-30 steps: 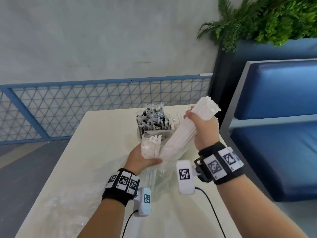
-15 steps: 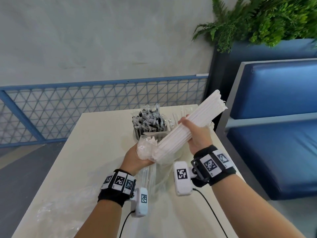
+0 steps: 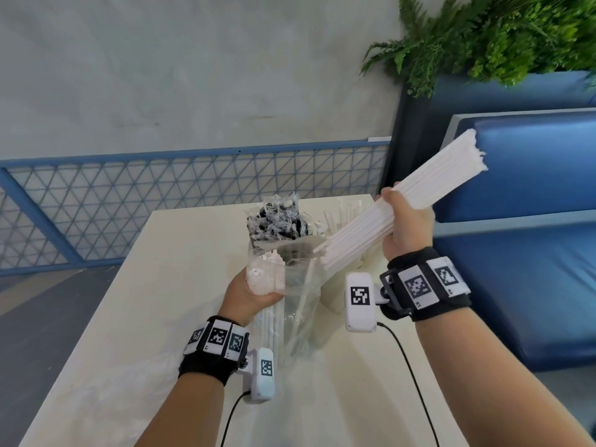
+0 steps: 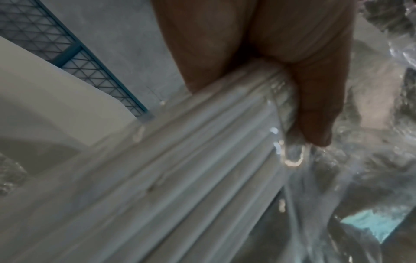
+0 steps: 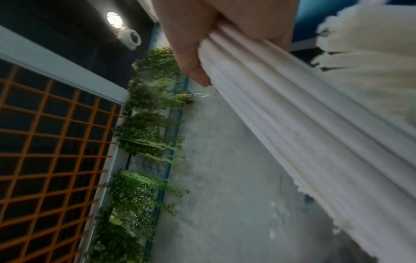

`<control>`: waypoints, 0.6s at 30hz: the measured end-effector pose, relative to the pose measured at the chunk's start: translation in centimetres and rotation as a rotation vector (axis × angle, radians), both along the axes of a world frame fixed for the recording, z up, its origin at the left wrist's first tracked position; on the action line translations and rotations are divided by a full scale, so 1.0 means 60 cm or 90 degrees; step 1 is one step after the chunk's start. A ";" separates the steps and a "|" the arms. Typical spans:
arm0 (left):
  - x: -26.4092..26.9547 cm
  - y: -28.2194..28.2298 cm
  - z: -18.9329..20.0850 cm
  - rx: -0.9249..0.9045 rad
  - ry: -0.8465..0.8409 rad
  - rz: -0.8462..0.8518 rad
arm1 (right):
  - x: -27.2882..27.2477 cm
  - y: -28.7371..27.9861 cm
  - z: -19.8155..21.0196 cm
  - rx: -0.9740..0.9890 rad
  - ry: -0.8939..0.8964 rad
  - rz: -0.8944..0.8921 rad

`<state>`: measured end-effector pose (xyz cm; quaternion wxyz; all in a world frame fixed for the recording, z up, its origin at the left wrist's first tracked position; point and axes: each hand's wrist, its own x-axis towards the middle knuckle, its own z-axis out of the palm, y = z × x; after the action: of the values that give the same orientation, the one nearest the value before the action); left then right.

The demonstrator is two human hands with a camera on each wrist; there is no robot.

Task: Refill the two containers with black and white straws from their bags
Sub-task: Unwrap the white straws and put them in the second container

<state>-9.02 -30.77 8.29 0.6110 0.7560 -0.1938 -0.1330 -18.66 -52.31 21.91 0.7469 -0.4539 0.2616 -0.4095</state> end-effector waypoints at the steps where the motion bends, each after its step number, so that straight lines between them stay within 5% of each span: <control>1: 0.001 0.001 0.000 0.006 0.000 0.001 | 0.001 -0.007 0.006 -0.017 -0.011 -0.015; 9: 0.008 0.008 0.000 0.003 0.015 0.022 | 0.025 0.002 -0.002 -0.324 0.130 -0.083; 15: -0.003 0.005 0.003 -0.041 0.023 0.006 | 0.044 0.020 -0.081 -0.309 0.264 0.017; 18: -0.004 0.009 0.000 -0.056 0.037 0.001 | 0.044 0.021 -0.080 -0.343 0.204 -0.025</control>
<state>-9.26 -30.26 8.32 0.6492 0.7243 -0.1809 -0.1456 -16.01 -51.04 17.08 0.5408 -0.6891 0.2666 -0.4019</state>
